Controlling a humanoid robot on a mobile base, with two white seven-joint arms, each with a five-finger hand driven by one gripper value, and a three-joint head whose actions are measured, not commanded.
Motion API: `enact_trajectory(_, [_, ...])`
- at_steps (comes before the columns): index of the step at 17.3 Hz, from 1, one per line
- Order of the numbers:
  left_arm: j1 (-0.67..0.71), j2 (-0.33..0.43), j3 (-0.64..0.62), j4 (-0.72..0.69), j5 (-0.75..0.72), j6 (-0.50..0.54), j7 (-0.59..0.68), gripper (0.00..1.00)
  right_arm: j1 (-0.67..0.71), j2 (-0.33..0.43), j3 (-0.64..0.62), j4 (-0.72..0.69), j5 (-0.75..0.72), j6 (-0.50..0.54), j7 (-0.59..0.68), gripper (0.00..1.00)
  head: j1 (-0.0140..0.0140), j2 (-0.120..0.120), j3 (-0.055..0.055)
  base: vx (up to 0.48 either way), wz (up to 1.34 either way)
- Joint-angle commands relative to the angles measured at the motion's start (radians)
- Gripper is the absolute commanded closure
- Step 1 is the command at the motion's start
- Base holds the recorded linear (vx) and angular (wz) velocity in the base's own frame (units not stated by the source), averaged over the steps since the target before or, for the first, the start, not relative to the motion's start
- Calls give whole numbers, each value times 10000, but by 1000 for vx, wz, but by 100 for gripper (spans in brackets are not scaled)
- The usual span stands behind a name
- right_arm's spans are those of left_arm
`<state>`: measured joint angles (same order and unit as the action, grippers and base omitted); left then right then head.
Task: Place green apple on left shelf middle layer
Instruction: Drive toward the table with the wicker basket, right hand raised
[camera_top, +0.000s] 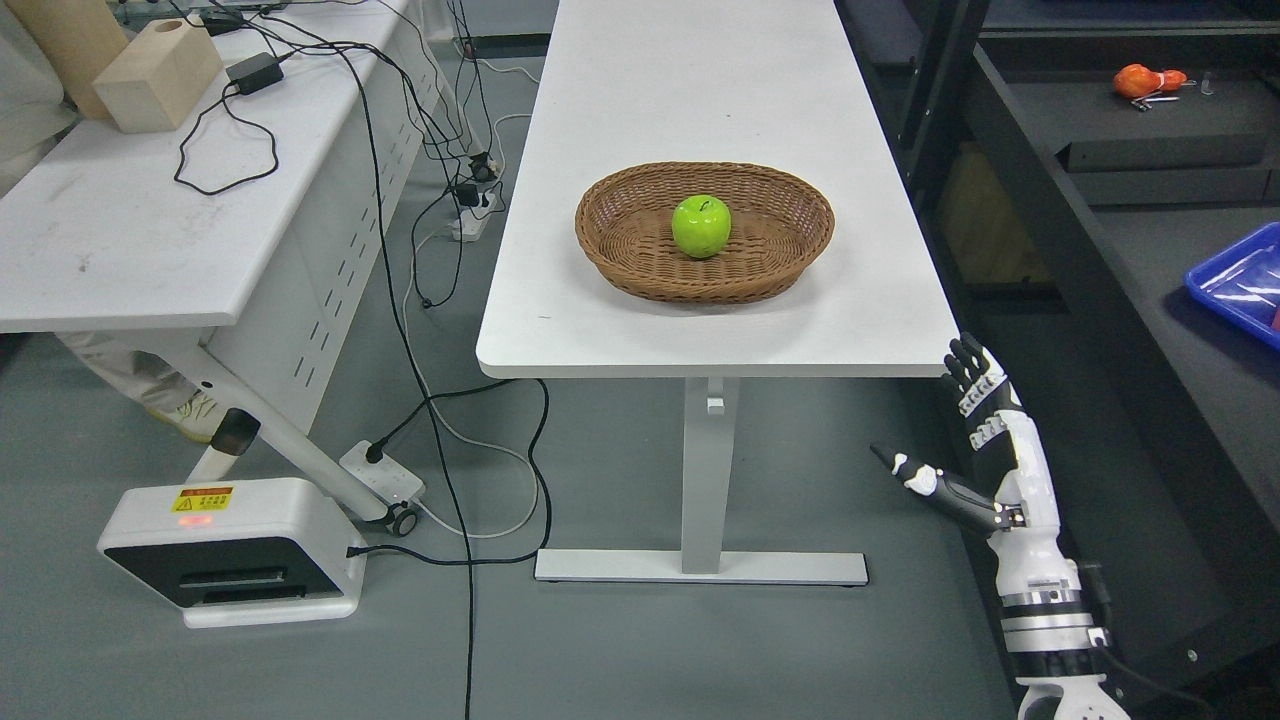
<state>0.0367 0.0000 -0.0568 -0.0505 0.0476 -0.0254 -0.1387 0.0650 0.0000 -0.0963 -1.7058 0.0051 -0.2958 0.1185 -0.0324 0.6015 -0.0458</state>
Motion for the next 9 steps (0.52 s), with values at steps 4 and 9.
enact_trajectory(4, [1,175,0,-1,0,-7,-9,0,41,-175,-33,0,-96,105,58,0,0,0,0,22,4])
enact_trajectory(9, [1,175,0,-1,0,8,-9,0,-493,-807,271,16,4001,-815,-94,0,0,0,0,14,2])
